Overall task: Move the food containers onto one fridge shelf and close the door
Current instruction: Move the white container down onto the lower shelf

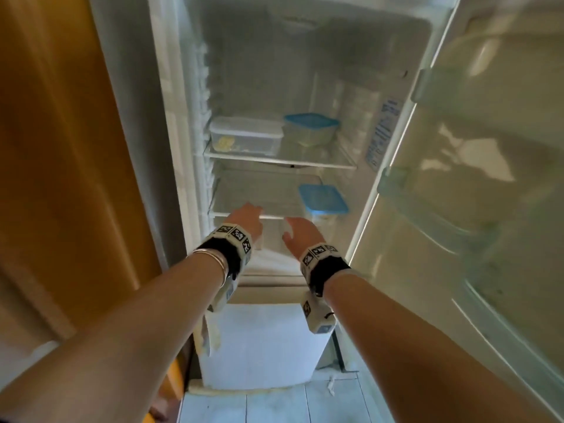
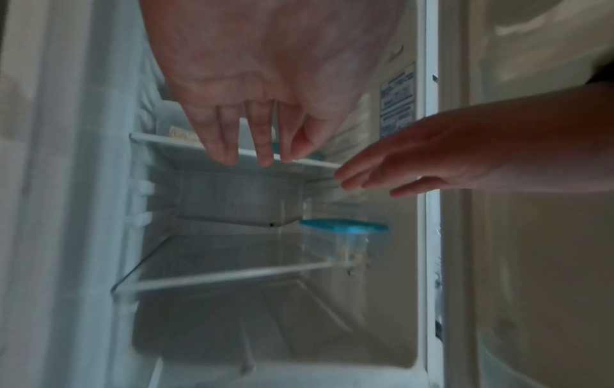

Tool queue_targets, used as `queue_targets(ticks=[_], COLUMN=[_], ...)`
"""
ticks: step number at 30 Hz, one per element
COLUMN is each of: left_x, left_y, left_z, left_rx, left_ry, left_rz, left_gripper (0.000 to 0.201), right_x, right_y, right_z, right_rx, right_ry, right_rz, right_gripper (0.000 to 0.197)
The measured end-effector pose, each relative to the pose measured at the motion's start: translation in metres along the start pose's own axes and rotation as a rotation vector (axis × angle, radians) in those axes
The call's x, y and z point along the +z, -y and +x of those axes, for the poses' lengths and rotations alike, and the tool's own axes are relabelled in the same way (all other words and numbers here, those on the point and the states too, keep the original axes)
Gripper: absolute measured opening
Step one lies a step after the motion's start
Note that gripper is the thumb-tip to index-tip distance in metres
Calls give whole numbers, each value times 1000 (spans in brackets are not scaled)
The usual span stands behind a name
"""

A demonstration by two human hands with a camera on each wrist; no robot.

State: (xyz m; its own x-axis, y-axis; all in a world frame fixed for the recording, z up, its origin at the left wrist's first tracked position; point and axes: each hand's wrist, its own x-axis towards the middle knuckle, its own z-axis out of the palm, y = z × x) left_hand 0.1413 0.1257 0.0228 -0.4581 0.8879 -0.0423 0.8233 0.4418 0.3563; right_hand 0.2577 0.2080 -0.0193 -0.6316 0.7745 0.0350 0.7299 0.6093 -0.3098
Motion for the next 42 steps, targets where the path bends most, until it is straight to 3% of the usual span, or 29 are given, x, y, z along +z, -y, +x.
queue_targets(ticks=[9,16,22,25,32,42], left_x=[-72,-115,-119,-112,-112,-124], left_y=[-5,17,37,45,39,34], left_z=[103,181,222,244,256,241], left_rx=[52,-41,-161,-226,-253,-268], left_ry=[-212,-236,-153,-170,-275,-406], left_rz=[-13,56,278,210,10,-195], left_gripper=[45,42,43,46,40,37], right_x=[-78,-101,-93,-88,-81,-97], right_y=[25,44,51,52,56,29], right_z=[99,181,222,237,250,253], right_rx=[-56,98,241,276,315,337], right_ry=[-285,-227,-112,-92,-132,-190], right_rz=[68,74,280,431,638,602], right_gripper=[42,41,55,58,64,55])
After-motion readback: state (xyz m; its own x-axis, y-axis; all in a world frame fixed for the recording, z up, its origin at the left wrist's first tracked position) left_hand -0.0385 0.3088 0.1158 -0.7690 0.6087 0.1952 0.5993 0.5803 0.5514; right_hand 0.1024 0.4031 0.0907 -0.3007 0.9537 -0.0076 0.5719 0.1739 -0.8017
